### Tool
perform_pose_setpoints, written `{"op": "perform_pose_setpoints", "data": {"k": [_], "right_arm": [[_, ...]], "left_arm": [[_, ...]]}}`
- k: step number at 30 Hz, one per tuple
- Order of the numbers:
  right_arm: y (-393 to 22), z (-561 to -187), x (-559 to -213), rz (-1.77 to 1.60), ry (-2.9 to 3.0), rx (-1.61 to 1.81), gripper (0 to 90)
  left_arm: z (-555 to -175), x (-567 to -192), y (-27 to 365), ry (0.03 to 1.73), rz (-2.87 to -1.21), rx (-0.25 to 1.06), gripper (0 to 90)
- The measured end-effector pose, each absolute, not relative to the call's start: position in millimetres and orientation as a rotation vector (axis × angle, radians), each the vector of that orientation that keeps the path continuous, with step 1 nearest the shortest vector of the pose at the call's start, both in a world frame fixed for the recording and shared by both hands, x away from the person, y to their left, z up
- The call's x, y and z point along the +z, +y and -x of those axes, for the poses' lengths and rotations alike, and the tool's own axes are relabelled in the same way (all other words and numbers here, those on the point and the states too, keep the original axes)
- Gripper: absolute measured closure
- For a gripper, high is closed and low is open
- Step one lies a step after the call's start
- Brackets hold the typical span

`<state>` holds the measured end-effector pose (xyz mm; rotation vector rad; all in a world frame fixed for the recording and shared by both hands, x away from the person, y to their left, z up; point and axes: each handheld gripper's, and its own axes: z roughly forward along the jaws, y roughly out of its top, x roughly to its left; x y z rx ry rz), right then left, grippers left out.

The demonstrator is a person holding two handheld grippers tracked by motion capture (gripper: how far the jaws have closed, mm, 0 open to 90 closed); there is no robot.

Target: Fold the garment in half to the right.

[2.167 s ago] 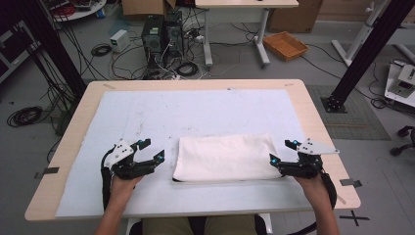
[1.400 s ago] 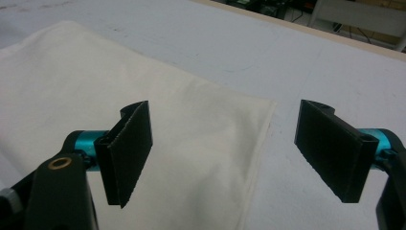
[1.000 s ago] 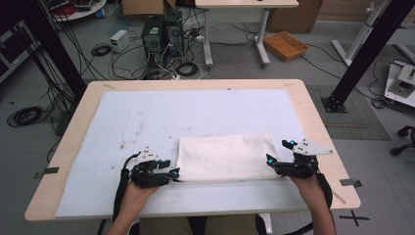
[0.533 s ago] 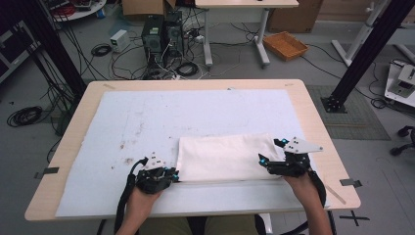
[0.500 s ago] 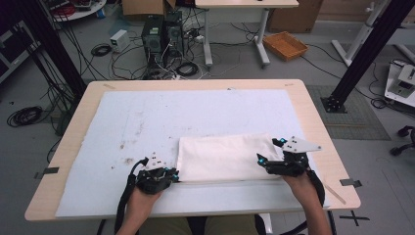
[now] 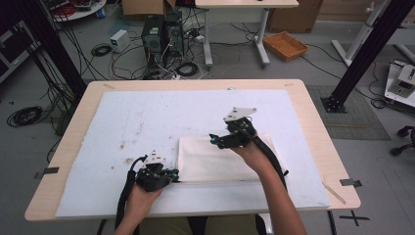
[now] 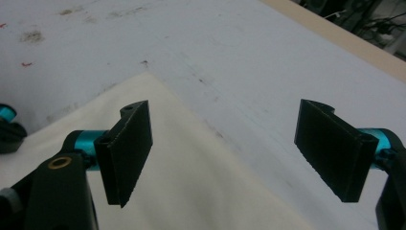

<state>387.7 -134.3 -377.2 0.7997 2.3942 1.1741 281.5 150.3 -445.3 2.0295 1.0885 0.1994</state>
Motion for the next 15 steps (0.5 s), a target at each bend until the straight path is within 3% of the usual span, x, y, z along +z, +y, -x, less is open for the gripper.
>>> {"op": "perform_pose_setpoints", "data": {"k": [7,11,13,15], "right_arm": [[-57,-420,-403,-0.732,2.553,0.995,21.1],[-18,-429,-421,-0.656,2.643,0.880,41.8],[-9,-432,-426,-0.630,2.665,0.799,56.7],[-5,-432,-424,-0.604,2.679,0.825,82.7]], "left_arm": [[-282,-446,151,1.090,-2.018,0.192,86.2],[-282,-446,152,1.088,-2.013,0.187,86.2],[-281,-446,153,1.092,-2.008,0.188,86.2],[-281,-446,154,1.094,-2.004,0.183,86.2]]}}
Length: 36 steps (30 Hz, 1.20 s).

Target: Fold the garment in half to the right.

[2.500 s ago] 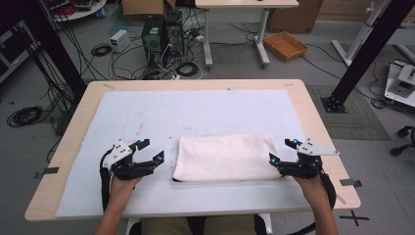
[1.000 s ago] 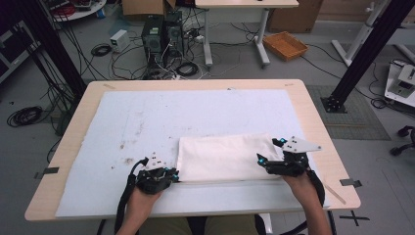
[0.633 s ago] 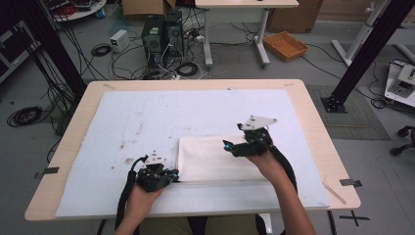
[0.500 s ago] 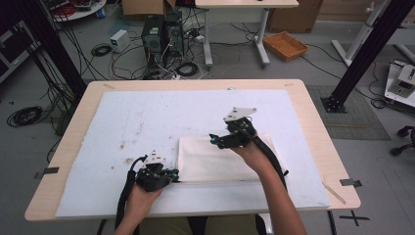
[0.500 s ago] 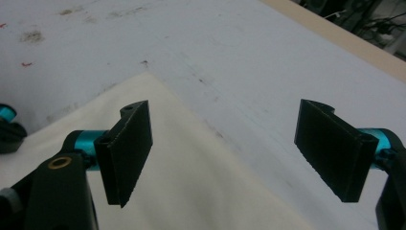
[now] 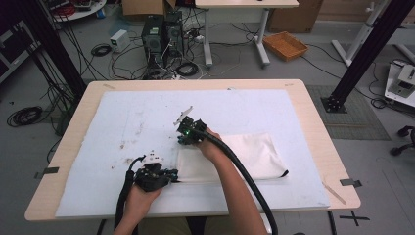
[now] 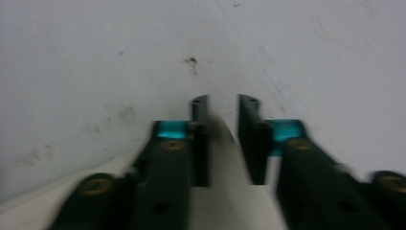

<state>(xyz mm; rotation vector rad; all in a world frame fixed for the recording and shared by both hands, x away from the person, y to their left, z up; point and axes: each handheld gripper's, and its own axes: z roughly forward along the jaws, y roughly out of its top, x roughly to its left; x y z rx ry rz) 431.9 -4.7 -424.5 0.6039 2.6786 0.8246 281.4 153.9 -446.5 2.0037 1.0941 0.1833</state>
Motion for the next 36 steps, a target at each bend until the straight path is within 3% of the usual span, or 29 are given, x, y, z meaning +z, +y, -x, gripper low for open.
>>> {"op": "perform_pose_setpoints", "data": {"k": [1,2,10,20,25,36], "right_arm": [[-3,-431,-425,-0.570,2.676,0.790,88.7],[-3,-431,-426,-0.565,2.686,0.784,89.2],[-17,-427,-411,-0.565,2.620,0.949,90.0],[-68,-418,-387,-0.619,2.485,1.145,90.0],[-99,-417,-383,-0.687,2.423,1.202,90.0],[-162,-413,-389,-0.829,2.336,1.225,90.0]], "left_arm": [[-281,-446,155,1.091,-2.004,0.184,86.2],[-281,-446,155,1.091,-2.004,0.184,86.2],[-278,-437,157,1.057,-1.935,0.172,86.4],[-284,-419,145,0.929,-1.822,0.064,86.5],[-296,-410,124,0.889,-1.788,-0.006,86.5],[-320,-386,48,0.792,-1.879,-0.075,86.5]]}}
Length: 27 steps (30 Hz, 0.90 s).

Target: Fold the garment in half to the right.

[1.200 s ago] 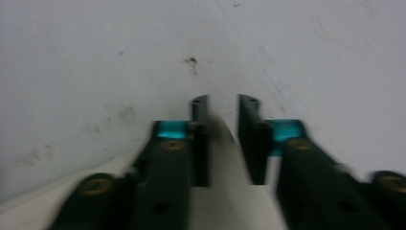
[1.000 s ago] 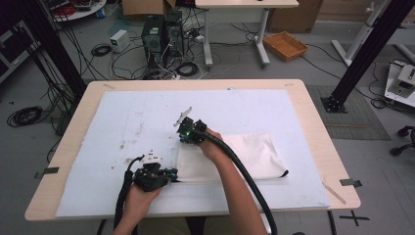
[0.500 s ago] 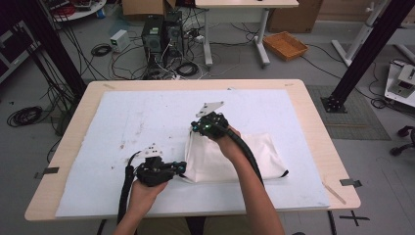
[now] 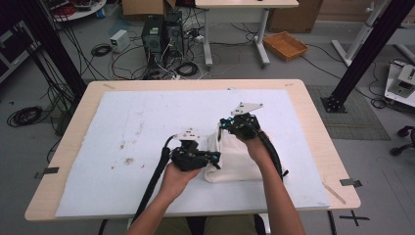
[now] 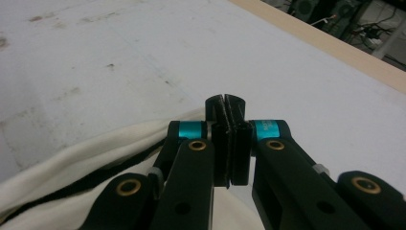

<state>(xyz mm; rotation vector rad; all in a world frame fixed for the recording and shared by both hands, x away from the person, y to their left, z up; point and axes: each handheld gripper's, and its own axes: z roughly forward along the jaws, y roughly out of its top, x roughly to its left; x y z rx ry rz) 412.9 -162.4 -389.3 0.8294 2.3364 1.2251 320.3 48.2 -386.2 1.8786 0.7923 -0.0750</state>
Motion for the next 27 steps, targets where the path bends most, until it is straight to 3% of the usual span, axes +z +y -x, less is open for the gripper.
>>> {"op": "perform_pose_setpoints", "data": {"k": [27], "right_arm": [[-265,-406,-410,-1.033,2.220,1.153,90.0]], "left_arm": [[-357,-409,-73,0.828,-1.991,-0.202,86.4]]}}
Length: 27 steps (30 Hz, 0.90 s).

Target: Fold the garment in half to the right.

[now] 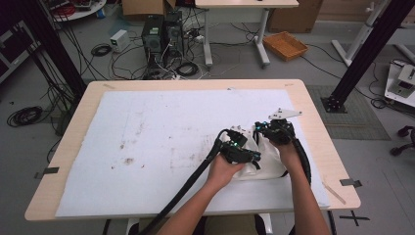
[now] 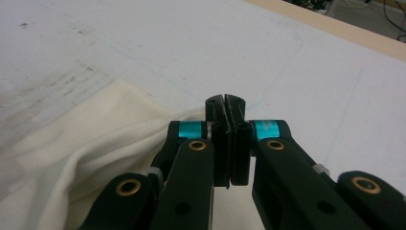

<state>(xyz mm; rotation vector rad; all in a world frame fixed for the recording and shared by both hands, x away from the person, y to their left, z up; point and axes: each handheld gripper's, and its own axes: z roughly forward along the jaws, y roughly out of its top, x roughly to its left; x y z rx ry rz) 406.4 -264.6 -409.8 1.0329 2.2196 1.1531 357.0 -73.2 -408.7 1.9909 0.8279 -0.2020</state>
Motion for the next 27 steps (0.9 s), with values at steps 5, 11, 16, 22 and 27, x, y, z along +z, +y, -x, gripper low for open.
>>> {"op": "perform_pose_setpoints", "data": {"k": [5,11,16,22,27], "right_arm": [[-276,-407,-412,-1.068,2.200,1.158,89.7],[-279,-408,-413,-1.077,2.190,1.148,90.0],[-288,-402,-412,-1.122,2.147,1.128,78.1],[-313,-377,-410,-1.201,2.043,1.138,61.8],[-323,-336,-411,-1.196,2.097,1.183,60.2]], "left_arm": [[-360,-414,-94,0.830,-2.006,-0.223,86.4],[-363,-417,-110,0.835,-2.006,-0.229,86.2],[-364,-413,-103,0.815,-1.954,-0.167,70.6],[-361,-403,-59,0.818,-1.910,-0.004,44.1],[-354,-404,-6,0.817,-1.856,0.136,31.4]]}}
